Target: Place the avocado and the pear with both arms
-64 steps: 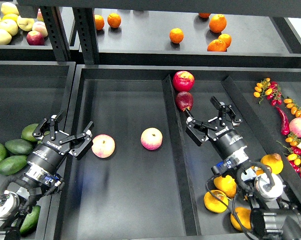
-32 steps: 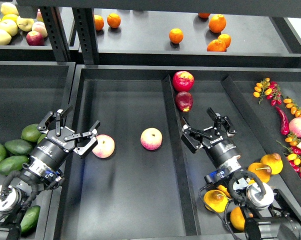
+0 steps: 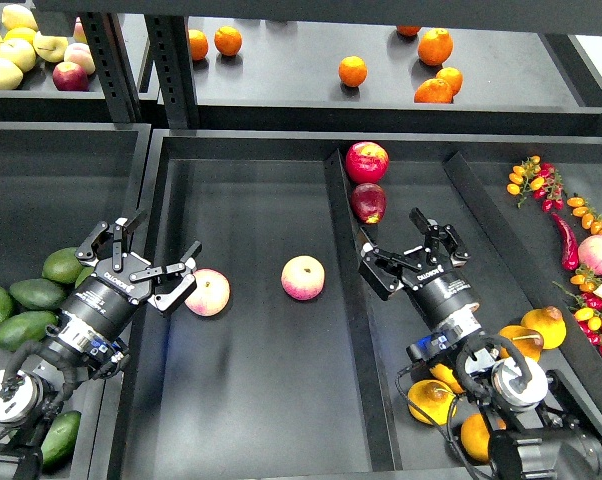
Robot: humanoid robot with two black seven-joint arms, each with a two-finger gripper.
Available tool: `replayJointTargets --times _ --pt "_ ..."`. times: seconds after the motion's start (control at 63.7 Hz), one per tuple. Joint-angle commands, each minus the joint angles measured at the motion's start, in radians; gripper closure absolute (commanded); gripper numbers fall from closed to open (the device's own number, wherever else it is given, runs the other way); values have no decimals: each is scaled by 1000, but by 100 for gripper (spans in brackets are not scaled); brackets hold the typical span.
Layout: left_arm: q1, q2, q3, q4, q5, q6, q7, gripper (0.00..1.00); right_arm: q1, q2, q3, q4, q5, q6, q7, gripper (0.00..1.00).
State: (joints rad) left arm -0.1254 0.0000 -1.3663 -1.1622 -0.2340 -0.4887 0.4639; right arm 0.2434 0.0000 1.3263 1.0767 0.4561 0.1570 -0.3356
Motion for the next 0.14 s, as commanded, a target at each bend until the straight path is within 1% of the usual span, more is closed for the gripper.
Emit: replayJointTargets --times 0.0,0.126 --pt "3 0 4 -4 4 0 -1 1 -1 0 -4 0 1 7 6 0" --pt "4 0 6 -8 4 0 -1 1 -6 0 -4 2 1 9 9 0"
